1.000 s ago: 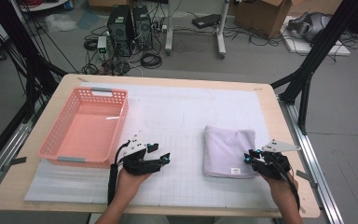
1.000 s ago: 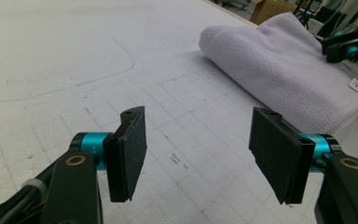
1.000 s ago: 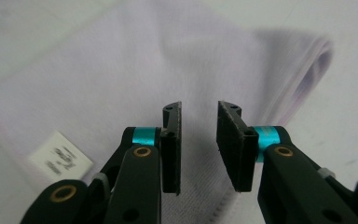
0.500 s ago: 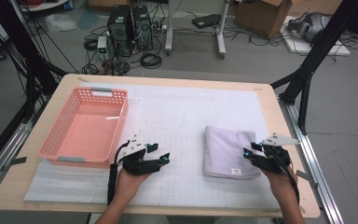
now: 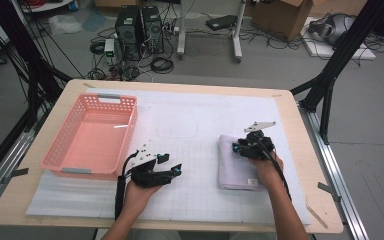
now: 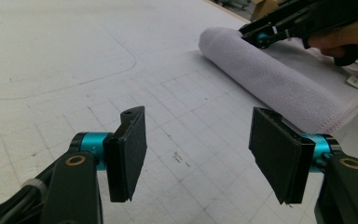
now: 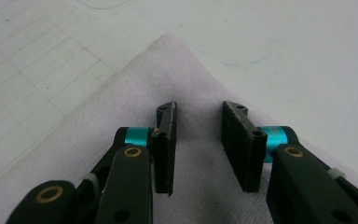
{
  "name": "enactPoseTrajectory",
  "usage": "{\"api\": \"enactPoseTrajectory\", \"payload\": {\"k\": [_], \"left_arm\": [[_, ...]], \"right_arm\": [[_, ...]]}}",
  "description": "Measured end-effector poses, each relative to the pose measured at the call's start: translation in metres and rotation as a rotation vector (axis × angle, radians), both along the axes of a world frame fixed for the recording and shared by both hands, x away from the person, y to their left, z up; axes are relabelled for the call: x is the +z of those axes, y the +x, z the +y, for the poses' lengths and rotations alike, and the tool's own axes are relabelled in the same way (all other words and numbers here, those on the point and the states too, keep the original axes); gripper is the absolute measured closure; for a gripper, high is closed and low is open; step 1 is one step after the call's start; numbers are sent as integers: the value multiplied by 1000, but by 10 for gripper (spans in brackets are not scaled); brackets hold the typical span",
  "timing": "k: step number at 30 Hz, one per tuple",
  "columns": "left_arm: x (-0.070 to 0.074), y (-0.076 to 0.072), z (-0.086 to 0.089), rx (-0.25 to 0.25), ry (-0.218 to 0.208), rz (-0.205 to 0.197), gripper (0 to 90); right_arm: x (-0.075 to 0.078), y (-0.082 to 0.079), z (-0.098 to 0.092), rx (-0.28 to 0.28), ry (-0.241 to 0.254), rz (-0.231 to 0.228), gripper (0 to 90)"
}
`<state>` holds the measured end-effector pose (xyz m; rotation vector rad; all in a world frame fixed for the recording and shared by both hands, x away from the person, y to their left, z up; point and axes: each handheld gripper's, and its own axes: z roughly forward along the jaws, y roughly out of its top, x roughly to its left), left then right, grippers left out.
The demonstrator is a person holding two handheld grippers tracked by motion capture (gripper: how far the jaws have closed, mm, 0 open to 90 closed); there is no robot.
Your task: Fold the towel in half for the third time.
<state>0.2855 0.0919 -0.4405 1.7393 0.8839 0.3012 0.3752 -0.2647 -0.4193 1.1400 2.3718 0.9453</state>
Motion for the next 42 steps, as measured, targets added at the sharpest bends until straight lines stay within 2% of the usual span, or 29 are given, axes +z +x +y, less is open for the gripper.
{"api": "enactPoseTrajectory", "payload": {"k": [1,3,5,8,9,12,14,16,19,22,25,27,28,31,33,35,38,40,42], "left_arm": [[0,0,0,1,0,1,370],[-1,1,-1,0,3,2,370],[-1,1,-1,-3,2,3,370],[-1,0,-1,-4,0,3,370],[-1,0,-1,-5,3,2,370],[-1,0,-2,-6,3,2,370],[-1,0,-2,-7,4,0,370],[-1,0,-2,-6,5,1,370],[-1,0,-2,-7,4,0,370],[0,0,-1,-6,6,-2,370],[0,0,-1,-4,4,-1,370],[-1,0,-1,-6,3,-1,370],[-1,0,-1,-9,4,-1,369],[-1,1,-2,-12,8,-2,365],[-1,1,-3,-11,4,0,354],[-1,1,-2,-11,6,-2,339],[0,1,-2,-8,2,-4,321],[0,1,-1,-5,-1,0,303],[0,2,-1,-6,8,-2,292]], "right_arm": [[-1,2,2,0,9,4,650],[-2,4,6,20,33,-16,660],[-5,4,12,56,26,-33,657],[-1,2,8,85,36,-49,602],[3,0,4,72,61,-50,580],[15,-7,-15,12,102,-105,598],[20,-11,-30,-25,84,-122,658],[20,-15,-43,-66,43,-111,714],[8,-15,-58,-112,-18,-92,763],[-6,-12,-69,-194,-49,-87,796],[-12,-10,-75,-270,-58,-125,786],[-11,-12,-78,-311,-69,-146,744],[-9,-15,-80,-319,-44,-148,718],[2,-29,-90,-302,42,-177,696],[8,-42,-95,-266,112,-179,658],[11,-56,-96,-210,158,-174,632],[10,-77,-90,-133,164,-167,628],[6,-91,-84,-88,150,-158,632],[0,-100,-79,-39,139,-132,638]]}}
